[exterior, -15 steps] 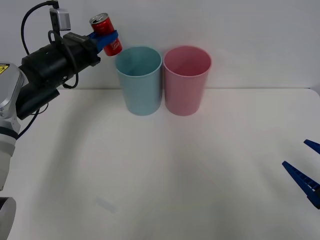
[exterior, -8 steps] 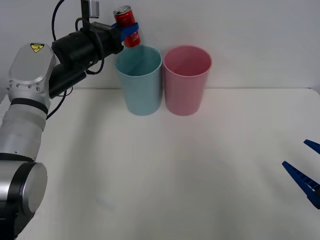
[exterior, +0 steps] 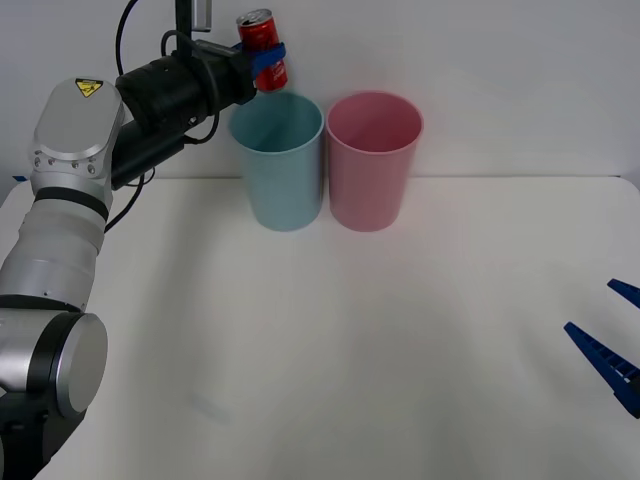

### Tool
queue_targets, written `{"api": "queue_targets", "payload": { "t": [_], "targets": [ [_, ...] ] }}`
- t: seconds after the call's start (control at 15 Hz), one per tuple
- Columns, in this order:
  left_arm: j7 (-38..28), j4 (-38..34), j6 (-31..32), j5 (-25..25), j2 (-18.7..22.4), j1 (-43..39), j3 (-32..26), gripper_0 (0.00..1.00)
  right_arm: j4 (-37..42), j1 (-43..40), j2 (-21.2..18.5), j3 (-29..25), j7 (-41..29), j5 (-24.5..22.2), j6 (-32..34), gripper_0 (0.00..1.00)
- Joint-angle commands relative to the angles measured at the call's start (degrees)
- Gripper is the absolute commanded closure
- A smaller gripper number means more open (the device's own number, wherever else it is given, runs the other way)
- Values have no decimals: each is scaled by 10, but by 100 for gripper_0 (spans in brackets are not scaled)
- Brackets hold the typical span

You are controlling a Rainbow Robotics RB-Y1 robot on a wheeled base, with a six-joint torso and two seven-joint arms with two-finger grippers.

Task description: Grasp the object on the table and drop it into the matching bin: aluminum can to the light blue bin, PET bottle to the pink bin.

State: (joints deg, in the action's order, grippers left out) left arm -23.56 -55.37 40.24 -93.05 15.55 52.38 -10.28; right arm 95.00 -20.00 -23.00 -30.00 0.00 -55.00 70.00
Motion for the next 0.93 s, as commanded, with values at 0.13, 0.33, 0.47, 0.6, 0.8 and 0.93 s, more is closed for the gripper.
{"api": "queue_targets", "payload": {
  "t": [0.13, 0.33, 0.47, 0.6, 0.8, 0.93],
  "targets": [
    [2, 0, -8, 5, 1, 0, 0, 0, 0, 0, 0, 0, 0, 0, 0, 0],
    [2, 0, -9, 10, 1, -1, 0, 0, 0, 0, 0, 0, 0, 0, 0, 0],
    [3, 0, -9, 22, 2, -6, 0, 0, 0, 0, 0, 0, 0, 0, 0, 0],
    [11, -3, -3, 44, 11, -17, 0, 0, 0, 0, 0, 0, 0, 0, 0, 0],
    [17, -63, 1, 94, 32, -71, 6, 0, 0, 0, 0, 0, 0, 0, 0, 0],
    [18, -103, 4, 125, 47, -112, 8, 0, 0, 0, 0, 0, 0, 0, 0, 0]
  ]
}}
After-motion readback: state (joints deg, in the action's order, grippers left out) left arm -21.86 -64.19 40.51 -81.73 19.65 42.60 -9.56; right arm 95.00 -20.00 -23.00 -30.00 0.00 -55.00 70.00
